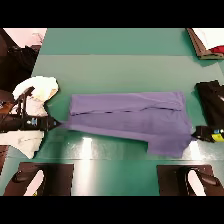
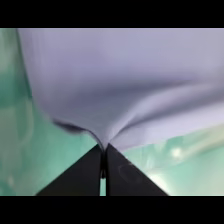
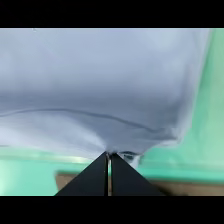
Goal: Fold the shirts.
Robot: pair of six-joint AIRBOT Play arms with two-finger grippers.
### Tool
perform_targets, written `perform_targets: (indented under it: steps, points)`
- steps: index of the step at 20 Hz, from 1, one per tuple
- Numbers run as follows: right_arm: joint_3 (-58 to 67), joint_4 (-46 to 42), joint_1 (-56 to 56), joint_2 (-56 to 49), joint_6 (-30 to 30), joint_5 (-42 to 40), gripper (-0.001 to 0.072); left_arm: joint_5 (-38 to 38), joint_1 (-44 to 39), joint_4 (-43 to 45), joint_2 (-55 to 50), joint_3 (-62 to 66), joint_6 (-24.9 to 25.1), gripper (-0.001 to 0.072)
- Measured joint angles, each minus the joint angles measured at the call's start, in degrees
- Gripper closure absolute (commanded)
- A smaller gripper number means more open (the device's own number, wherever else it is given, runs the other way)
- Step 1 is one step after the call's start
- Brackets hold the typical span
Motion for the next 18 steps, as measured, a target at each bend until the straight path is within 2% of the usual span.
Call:
perform_targets:
  steps: [7, 14, 15, 16, 17, 18]
  points:
    - [13.90, 3.50, 6.88, -18.71, 0.07, -12.66, 0.0698, 10.03, 0.00, -4.44, -15.91, 6.84, 2.38, 0.0686]
    - [29.55, 4.22, 9.38, -36.92, 0.15, -17.00, 0.0694, 16.41, 0.00, -7.80, -32.74, 16.22, 4.09, 0.0685]
    - [31.67, 4.37, 9.55, -39.32, 0.15, -17.11, 0.0661, 16.94, 0.00, -7.98, -34.62, 17.38, 4.17, 0.0678]
    - [33.55, 4.59, 9.60, -41.46, 0.31, -17.18, 0.0471, 17.84, -0.02, -8.39, -36.15, 18.27, 4.20, 0.0390]
    - [35.60, 5.22, 9.55, -43.74, 0.48, -17.57, 0.0322, 19.04, -0.02, -8.83, -37.46, 19.08, 4.22, 0.0078]
    - [37.55, 6.58, 9.27, -45.75, 0.59, -17.97, 0.0315, 20.33, 0.02, -9.64, -38.36, 19.80, 4.22, 0.0056]
